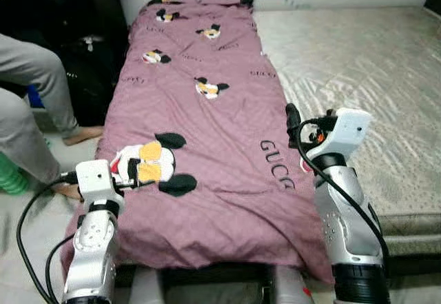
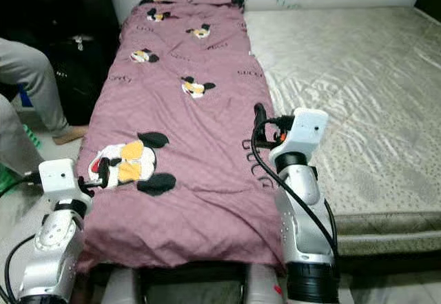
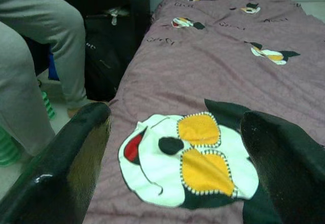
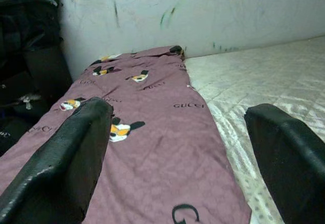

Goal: Clean up the room

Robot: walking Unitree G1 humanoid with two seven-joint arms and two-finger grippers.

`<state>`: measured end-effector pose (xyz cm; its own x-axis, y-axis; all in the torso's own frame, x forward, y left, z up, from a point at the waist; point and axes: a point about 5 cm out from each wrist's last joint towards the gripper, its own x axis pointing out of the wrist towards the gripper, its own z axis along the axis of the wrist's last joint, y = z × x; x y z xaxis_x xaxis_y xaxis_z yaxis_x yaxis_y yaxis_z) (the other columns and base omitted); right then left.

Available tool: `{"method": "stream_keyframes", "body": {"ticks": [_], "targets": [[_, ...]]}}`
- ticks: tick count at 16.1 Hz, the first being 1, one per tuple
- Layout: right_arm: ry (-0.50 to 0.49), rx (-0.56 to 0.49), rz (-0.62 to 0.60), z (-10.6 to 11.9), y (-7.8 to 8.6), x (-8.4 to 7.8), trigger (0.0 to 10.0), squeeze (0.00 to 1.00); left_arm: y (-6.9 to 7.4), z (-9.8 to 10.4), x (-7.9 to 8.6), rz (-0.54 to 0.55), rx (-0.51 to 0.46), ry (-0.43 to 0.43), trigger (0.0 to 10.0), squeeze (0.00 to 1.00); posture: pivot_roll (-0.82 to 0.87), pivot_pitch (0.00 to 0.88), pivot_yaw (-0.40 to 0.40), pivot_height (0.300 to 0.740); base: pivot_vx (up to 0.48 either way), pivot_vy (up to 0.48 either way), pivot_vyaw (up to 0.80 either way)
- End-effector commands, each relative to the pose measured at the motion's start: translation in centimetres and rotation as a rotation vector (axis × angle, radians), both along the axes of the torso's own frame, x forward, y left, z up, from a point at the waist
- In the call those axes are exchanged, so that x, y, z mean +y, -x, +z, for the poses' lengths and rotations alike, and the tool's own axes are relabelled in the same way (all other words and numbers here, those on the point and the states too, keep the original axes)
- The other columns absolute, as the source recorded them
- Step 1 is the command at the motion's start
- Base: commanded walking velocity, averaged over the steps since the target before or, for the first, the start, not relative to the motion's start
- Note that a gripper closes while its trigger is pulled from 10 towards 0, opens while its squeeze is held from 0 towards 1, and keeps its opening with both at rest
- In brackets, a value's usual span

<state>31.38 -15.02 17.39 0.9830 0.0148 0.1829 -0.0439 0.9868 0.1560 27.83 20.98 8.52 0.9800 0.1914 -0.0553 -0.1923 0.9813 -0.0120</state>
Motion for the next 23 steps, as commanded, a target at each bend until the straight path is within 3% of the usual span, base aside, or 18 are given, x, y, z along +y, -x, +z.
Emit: {"method": "stream_keyframes", "body": {"ticks": [1,4,8,14,19,23], "targets": [[0.017,-0.020,0.004,0.5,-0.2,0.1,10.0,0.00,-0.1,0.0,0.1,0.003,-0.003,-0.005,10.0,0.00,-0.02,0.000,0.020,0.655,0.000,0.000,0.00],[0.030,-0.010,-0.028,0.3,-0.1,-1.3,10.0,0.00,0.0,-0.1,0.0,0.002,0.003,-0.005,10.0,0.00,-0.02,0.000,0.015,0.683,0.000,0.000,0.00],[0.042,-0.009,-0.034,-0.1,-0.2,-1.3,10.0,0.00,-0.1,-0.5,-1.1,-0.029,0.013,0.009,10.0,0.00,-0.02,0.000,0.018,0.740,0.000,0.000,0.00],[0.036,0.004,-0.016,-0.6,-0.3,-0.5,10.0,0.00,-0.2,-0.6,-0.9,-0.026,0.015,0.008,10.0,0.00,-0.03,0.000,0.025,0.740,0.000,0.000,0.00],[0.062,0.039,-0.033,-1.7,0.2,-0.5,10.0,0.00,-0.4,-0.8,-1.5,-0.017,0.014,0.048,10.0,0.00,-0.03,0.000,0.025,0.740,0.000,0.000,0.00],[0.068,0.007,-0.039,-1.4,0.2,-0.3,10.0,0.00,-1.1,-0.6,-2.2,-0.052,0.000,0.073,10.0,0.00,-0.04,0.000,0.033,0.740,0.000,0.000,0.00]]}}
